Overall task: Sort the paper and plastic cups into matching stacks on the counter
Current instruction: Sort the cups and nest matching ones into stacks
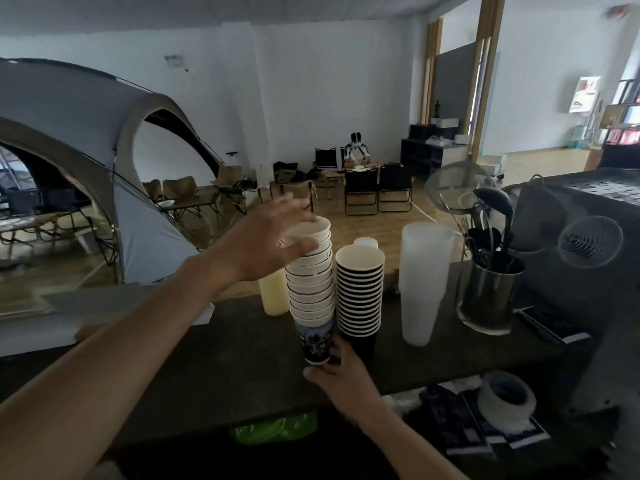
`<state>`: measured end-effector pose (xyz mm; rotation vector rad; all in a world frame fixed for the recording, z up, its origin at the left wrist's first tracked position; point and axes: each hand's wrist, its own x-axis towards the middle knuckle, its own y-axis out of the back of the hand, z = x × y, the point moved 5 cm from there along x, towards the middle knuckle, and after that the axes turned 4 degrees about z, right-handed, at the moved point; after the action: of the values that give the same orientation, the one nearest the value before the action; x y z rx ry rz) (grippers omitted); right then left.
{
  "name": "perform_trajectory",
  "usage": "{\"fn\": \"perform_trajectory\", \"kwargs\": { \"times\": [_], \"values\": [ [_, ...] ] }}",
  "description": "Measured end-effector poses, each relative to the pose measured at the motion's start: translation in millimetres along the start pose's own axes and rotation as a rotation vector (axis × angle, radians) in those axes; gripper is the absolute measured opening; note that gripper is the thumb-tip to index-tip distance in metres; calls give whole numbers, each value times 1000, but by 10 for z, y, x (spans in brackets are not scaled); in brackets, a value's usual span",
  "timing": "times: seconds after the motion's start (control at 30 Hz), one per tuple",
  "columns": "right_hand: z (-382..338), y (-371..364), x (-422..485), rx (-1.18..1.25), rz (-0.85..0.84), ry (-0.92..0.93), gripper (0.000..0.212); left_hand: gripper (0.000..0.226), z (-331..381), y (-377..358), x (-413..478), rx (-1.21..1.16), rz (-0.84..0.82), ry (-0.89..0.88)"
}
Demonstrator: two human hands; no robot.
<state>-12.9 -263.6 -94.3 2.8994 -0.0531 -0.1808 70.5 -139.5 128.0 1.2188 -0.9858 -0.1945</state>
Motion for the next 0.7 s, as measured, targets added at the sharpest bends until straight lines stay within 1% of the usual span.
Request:
{"fn": "perform_trajectory", "kwargs": {
  "times": [0.07,0.1,0.2,0.27,0.3,0.4,0.43,0.5,0.57,0.7],
  "values": [
    [139,-129,89,87,8,-69,101,71,-73,-152,-71,-78,-85,70],
    [178,-179,117,153,-1,-94,104,70,-106,-200,-112,-134,-91,86],
    [265,-274,155,294,-23,-136,105,48,-138,-198,-213,-294,-50,89],
    [310,-296,199,353,-13,-180,99,37,-144,-141,-280,-331,-53,103],
    [323,-306,228,364,-15,-191,91,34,-156,-112,-314,-344,-64,109],
    [299,-412,274,287,-69,-165,64,34,-233,-31,-417,-384,-98,139],
    [285,-474,277,255,-93,-155,60,33,-267,-3,-448,-396,-101,153],
    [290,-591,296,226,-111,-146,65,31,-340,34,-513,-433,-107,178],
    [289,-677,340,214,-109,-152,66,34,-416,67,-559,-438,-100,189],
    [233,-831,376,175,-138,-138,55,39,-588,101,-573,-449,-80,192]
  ]
}}
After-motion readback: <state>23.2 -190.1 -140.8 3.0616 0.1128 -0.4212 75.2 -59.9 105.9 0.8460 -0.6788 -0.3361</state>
